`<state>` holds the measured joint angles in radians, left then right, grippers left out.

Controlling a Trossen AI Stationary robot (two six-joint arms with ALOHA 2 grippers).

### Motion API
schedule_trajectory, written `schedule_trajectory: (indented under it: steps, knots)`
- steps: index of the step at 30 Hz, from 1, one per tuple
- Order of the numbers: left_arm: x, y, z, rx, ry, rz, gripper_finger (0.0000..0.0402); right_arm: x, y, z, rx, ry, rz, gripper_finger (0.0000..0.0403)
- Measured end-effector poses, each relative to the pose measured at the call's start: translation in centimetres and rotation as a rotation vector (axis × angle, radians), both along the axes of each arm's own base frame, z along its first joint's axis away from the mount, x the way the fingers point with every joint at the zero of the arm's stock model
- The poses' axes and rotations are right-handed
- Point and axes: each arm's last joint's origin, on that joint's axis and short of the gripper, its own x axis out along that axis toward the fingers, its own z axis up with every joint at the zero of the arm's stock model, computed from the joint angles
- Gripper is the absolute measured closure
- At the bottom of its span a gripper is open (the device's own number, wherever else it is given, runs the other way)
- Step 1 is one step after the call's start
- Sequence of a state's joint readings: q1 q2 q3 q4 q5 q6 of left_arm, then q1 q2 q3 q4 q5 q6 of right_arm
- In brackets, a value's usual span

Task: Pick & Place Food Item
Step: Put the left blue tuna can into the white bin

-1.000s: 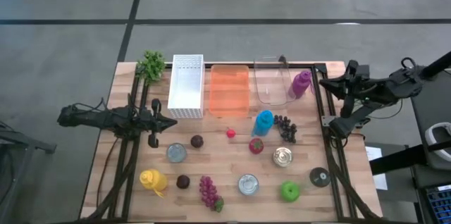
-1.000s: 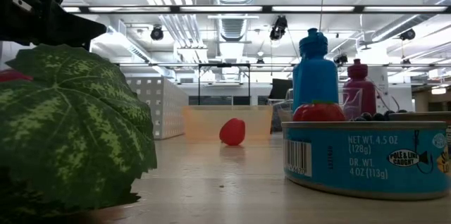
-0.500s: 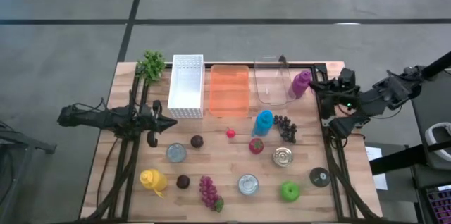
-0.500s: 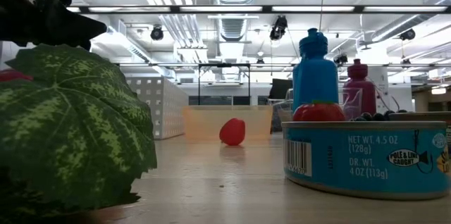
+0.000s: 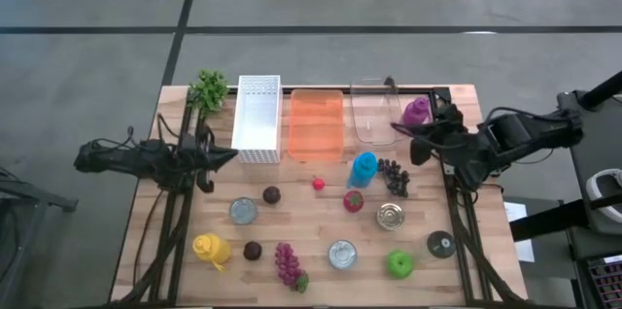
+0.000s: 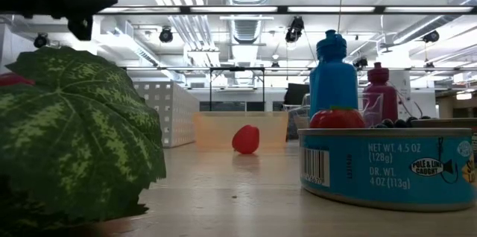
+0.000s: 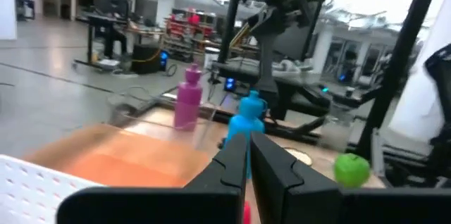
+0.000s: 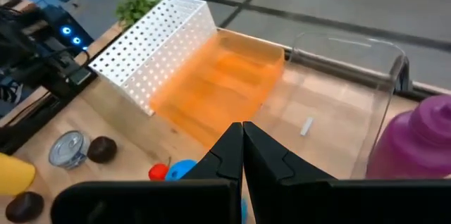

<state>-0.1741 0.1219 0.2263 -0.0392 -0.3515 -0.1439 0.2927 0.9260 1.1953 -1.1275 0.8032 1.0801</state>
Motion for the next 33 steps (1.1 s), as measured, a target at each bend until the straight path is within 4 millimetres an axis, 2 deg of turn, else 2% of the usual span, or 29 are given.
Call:
schedule_trajectory:
  steps: [6, 12, 20, 27, 33]
  knots:
    - [1.7, -0.1, 2.7, 0.043, 0.162, 0.057, 0.0378, 0.5, -1.0, -0.2, 0.055, 0.025, -0.037, 0.0394]
    - [3.6, -0.4, 6.5, 0.075, 0.322, 0.077, 0.0378, 0.3, -2.1, -0.1, 0.105, 0.029, -0.066, 0.0394]
    - [5.9, -0.8, 10.2, -0.01, 0.503, 0.101, 0.0378, 0.3, -2.2, -0.1, 0.097, 0.074, 0.002, 0.0394]
    - [7.3, -1.3, 11.9, -0.059, 0.712, 0.073, 0.0378, 0.3, -2.2, -0.1, 0.063, 0.103, 0.039, 0.0394]
    - [8.1, -1.7, 11.8, -0.196, 0.935, 0.065, 0.0378, 0.4, -2.1, -0.1, 0.049, 0.134, 0.114, 0.0394]
